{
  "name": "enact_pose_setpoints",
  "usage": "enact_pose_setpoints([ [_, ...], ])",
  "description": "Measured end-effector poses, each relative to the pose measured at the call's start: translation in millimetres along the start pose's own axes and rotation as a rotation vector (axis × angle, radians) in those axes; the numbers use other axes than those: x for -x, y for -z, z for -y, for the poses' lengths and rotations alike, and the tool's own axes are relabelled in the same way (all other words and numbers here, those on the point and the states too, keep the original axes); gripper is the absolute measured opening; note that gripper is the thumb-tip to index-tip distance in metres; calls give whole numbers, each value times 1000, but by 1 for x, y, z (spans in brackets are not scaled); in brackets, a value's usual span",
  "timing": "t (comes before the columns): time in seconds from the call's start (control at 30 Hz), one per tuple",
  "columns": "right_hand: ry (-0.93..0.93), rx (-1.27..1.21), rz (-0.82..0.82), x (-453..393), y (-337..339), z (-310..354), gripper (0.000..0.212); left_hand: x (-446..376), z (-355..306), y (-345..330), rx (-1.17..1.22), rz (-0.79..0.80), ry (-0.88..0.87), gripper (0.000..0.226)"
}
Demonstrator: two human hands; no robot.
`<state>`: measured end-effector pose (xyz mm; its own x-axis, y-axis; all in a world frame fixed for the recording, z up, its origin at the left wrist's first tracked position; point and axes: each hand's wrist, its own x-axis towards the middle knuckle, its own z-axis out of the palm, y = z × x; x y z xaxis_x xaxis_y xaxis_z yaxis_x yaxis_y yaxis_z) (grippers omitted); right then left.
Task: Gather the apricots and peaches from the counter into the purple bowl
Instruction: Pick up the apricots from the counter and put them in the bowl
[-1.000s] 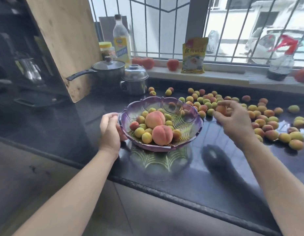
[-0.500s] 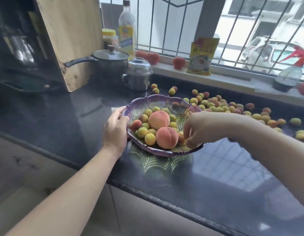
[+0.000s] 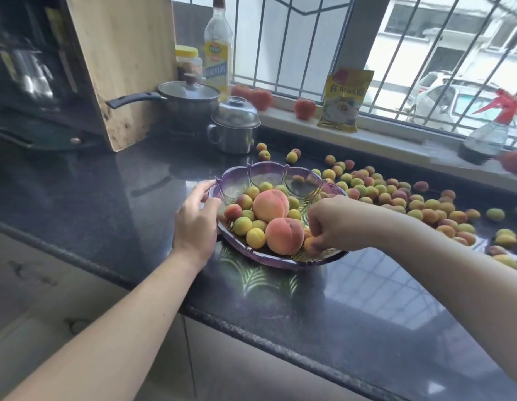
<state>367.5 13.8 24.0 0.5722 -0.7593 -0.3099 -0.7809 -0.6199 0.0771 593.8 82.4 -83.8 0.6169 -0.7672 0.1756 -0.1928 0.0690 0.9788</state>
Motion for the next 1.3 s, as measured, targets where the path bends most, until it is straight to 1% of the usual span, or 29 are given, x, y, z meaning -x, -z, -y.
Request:
enact_pose_setpoints([
  [0.27, 52, 18, -65, -2, -6, 0, 26, 1, 0, 0, 3, 2, -12, 62],
  [0.37, 46, -38, -89, 3, 0, -5, 35, 0, 0, 1, 21, 7, -7, 60],
  [0.4, 27, -113, -157, 8, 5, -12, 37, 0, 1, 1, 29, 13, -4, 58],
  [0.47, -75, -382, -420, 19, 12, -32, 33, 1, 0, 1, 35, 13, -4, 51],
  [0.53, -251, -683, -704, 26, 3, -61, 25, 2, -2, 0, 38, 6, -11, 44],
  [0.57, -351, -766, -778, 25, -9, -75, 20, 3, -3, -1, 40, -3, -15, 44],
  [0.6, -429, -772, -793, 19, -25, -87, 14, 2, -2, -2, 48, -11, -17, 48],
  [0.63, -471, -733, -771, 10, -43, -96, 10, 2, -2, -3, 62, -18, -17, 53],
  [0.7, -472, -640, -710, -11, -71, -99, 21, 0, -1, -3, 85, -26, -21, 57],
  [0.77, -432, -586, -694, -29, -84, -91, 38, -1, 1, -3, 121, -34, -21, 55],
  [0.8, -427, -556, -696, -37, -87, -87, 42, -1, 1, -3, 155, -39, -11, 55],
  [0.9, -433, -391, -694, -56, -91, -86, 40, -1, 2, -2, 225, -54, 7, 57],
  [0.97, -440, -346, -688, -62, -92, -88, 37, 0, 2, -2, 228, -59, -8, 55],
  [1.07, -441, -401, -734, -64, -95, -91, 34, 2, 2, -3, 207, -77, -34, 53],
  [1.17, -429, -527, -799, -63, -97, -100, 25, 3, 0, -5, 194, -91, -43, 45],
  [1.3, -417, -649, -848, -56, -99, -110, 25, 5, -6, -5, 208, -143, 4, 31],
])
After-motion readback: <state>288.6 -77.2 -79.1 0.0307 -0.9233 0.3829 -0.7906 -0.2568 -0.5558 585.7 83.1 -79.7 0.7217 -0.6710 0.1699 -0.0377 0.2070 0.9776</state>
